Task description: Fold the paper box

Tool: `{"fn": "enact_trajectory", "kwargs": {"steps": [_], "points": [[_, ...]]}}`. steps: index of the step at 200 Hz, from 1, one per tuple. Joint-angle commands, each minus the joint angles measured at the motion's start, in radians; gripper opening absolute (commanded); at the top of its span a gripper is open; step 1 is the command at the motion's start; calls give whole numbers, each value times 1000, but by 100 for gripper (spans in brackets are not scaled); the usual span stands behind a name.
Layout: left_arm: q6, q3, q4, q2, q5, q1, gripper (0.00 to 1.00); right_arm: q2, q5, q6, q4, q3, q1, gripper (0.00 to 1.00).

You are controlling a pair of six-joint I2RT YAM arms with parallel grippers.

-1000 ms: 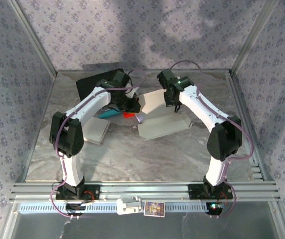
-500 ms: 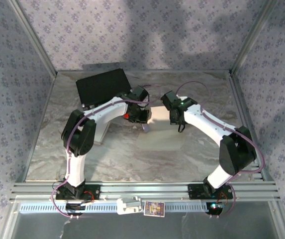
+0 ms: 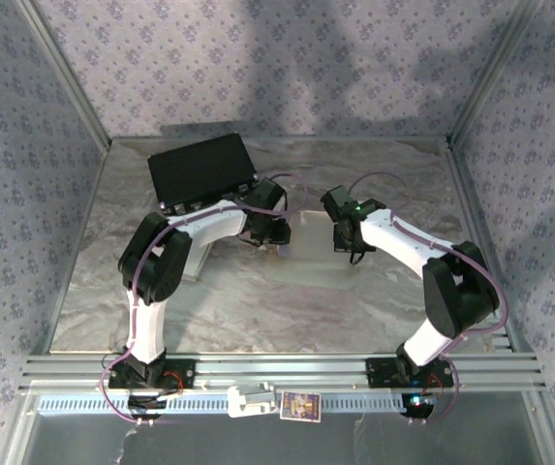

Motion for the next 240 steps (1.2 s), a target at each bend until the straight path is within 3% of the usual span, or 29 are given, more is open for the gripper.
{"fn": "enact_trajectory", "kwargs": {"steps": [1, 82, 107, 138, 163, 193, 214, 240], "points": [[-17, -47, 62, -25, -8, 20, 30, -9, -23, -18, 5, -22, 4, 0], [-14, -109, 203, -51, 74, 42, 31, -24, -39, -22, 24, -44, 4, 0], [-15, -124, 224, -64, 85, 46, 39, -14, -44, -25, 16, -37, 0, 0], [-6, -125, 208, -54, 102, 59, 29, -12, -50, -31, 14, -32, -7, 0], [2, -129, 207, -72, 80, 61, 30, -10, -54, -35, 14, -29, -8, 0], [15, -85, 129, -51, 43, 56, 20, -8, -48, -34, 11, -30, -8, 0], [21, -58, 50, -46, -62, 21, 18, -7, -40, -27, 6, -27, -6, 0], [-18, -77, 9, -61, -177, -7, 26, 4, -32, -12, -8, -19, -5, 0]]}}
